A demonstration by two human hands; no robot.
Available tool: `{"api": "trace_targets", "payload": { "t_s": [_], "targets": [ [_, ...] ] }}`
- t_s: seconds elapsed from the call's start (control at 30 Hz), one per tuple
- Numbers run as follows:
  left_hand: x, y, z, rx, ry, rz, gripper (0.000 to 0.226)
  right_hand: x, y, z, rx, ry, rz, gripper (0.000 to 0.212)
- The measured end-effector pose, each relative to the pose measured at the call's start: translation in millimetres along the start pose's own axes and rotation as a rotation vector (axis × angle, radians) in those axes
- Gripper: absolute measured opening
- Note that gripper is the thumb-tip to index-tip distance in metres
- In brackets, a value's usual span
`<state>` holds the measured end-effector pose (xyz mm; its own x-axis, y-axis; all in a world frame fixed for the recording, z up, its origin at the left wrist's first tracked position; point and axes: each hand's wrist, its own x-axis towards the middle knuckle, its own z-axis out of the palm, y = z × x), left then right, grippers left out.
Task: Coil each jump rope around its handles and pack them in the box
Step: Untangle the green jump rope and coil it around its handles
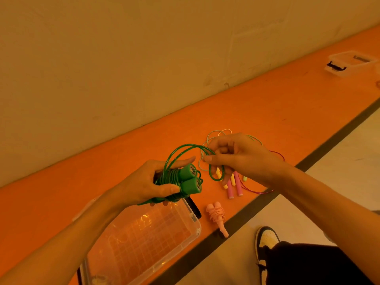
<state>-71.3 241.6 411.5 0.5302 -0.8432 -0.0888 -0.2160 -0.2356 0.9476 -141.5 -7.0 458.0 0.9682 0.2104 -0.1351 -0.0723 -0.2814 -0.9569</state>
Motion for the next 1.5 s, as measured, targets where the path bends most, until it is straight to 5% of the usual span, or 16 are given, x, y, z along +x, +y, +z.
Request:
{"api": "trace_targets", "payload": {
  "t_s": [0.5, 0.7, 0.93, 1.5],
  "targets": [
    [1, 0, 2, 0.008, -0.009, 0.021, 0.068, -4, -10, 15, 0.053, 0.087, -0.005, 0.004],
    [0, 0, 1, 0.013, -0.003, 0.002, 0.063, -4, -10, 12, 0.171, 0.012, 0.049, 0.018],
    [0, -1, 1, 0.039, -0.008, 0.017, 0.064, -9, -11, 21, -0.015, 0.085, -0.123, 0.019],
    [1, 1, 1, 0.016, 0.027, -0.011, 0.075, -2, 1, 7, 0.099, -0.084, -0.084, 0.029]
  ]
}}
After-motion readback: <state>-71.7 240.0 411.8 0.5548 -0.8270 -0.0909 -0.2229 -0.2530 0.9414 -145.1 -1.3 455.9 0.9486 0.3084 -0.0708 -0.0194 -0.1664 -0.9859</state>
